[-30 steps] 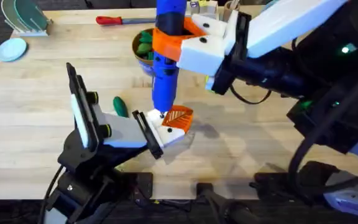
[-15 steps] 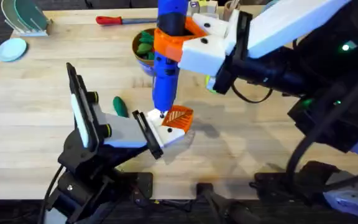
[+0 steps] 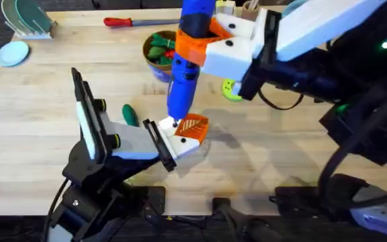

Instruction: Pick up the gripper from the table and insert it into the empty holder that is missing its gripper. Then pick up a screw, insert it into the mounting hole, and use the screwdriver to tighten it. Finally, clean up the table by picking up the vegetable and placing it into the bucket.

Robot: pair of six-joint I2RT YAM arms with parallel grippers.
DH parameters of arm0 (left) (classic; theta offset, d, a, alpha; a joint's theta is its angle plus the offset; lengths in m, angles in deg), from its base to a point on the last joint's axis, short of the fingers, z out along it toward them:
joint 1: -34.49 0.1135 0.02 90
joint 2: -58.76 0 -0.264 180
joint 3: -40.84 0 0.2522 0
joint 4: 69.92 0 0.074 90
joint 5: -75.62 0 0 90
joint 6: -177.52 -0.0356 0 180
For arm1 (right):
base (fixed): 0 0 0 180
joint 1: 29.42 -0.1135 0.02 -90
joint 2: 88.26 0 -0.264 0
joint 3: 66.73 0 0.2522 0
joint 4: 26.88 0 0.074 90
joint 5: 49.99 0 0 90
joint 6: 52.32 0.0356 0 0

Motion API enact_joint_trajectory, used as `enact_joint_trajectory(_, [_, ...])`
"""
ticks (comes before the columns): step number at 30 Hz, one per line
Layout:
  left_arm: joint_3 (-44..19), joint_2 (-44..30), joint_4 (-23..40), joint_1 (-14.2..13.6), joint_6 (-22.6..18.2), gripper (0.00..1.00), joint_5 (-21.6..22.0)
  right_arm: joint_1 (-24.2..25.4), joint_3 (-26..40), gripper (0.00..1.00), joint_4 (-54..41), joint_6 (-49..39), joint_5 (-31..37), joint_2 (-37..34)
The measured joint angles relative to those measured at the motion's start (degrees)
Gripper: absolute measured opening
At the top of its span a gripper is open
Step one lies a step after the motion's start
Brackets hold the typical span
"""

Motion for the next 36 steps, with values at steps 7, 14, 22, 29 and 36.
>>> enact_joint_trajectory(7, [0.0,0.0,0.0,0.0,0.0,0.004,0.0,0.9,0.0,0.019,-0.3,-0.3,-2.8,0.6])
enact_joint_trajectory(14, [0.0,0.0,0.0,0.0,0.0,0.004,0.0,1.0,0.0,0.019,-0.4,-0.4,-3.7,1.0])
enact_joint_trajectory(22, [0.0,0.0,0.0,0.0,0.0,0.004,0.0,1.3,0.0,0.019,-0.5,-0.8,-3.9,5.4])
enact_joint_trajectory(29, [0.0,0.0,0.0,0.0,0.0,0.004,0.0,5.6,0.0,0.019,-0.4,-0.9,-4.4,8.2])
enact_joint_trajectory(36, [0.0,0.0,0.0,0.0,0.0,0.004,0.0,19.5,0.0,0.019,-13.1,-7.2,-2.4,8.2])
